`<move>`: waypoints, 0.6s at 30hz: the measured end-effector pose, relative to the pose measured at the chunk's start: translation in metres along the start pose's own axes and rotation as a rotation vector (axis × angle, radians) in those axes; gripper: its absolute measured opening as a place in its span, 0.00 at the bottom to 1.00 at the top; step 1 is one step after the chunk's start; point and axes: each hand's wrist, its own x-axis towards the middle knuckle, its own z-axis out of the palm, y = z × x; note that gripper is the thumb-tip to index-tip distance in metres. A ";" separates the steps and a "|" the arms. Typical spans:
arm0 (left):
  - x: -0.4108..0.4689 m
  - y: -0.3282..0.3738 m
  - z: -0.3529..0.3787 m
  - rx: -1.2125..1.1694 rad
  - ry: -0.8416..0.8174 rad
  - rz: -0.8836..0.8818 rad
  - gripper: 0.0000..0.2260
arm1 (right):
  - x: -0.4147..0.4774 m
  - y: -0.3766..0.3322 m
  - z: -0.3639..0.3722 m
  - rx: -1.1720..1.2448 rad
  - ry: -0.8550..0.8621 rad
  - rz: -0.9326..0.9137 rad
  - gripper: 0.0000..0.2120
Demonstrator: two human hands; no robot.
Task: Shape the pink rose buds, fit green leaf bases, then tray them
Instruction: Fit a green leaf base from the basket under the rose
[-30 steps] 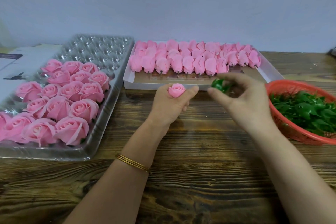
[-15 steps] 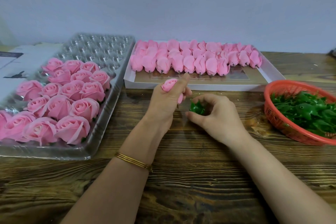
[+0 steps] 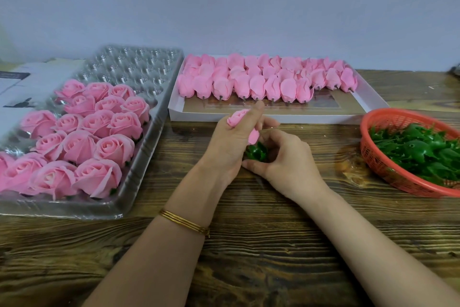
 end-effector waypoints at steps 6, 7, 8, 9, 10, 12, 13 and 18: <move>-0.001 0.001 0.000 0.075 0.014 0.005 0.21 | -0.001 0.000 0.002 0.051 0.003 0.014 0.14; -0.001 0.001 0.000 0.077 0.013 0.004 0.21 | -0.001 0.000 0.002 0.060 0.005 0.018 0.13; -0.001 0.001 0.000 0.075 0.009 0.005 0.21 | -0.001 0.000 0.002 0.076 0.010 0.022 0.13; -0.001 0.000 0.000 0.070 0.001 0.006 0.21 | -0.002 -0.001 0.002 0.098 0.018 0.028 0.13; -0.001 0.000 0.000 0.065 -0.007 0.007 0.21 | -0.001 -0.002 0.002 0.124 0.027 0.034 0.14; 0.000 -0.001 0.000 0.064 -0.021 0.006 0.22 | -0.001 -0.003 0.002 0.196 0.039 0.041 0.14; 0.000 -0.001 0.000 0.065 -0.026 0.008 0.22 | -0.001 -0.004 0.003 0.240 0.040 0.048 0.14; 0.002 -0.002 -0.001 0.039 -0.028 0.016 0.23 | -0.002 -0.005 0.003 0.440 0.002 0.101 0.14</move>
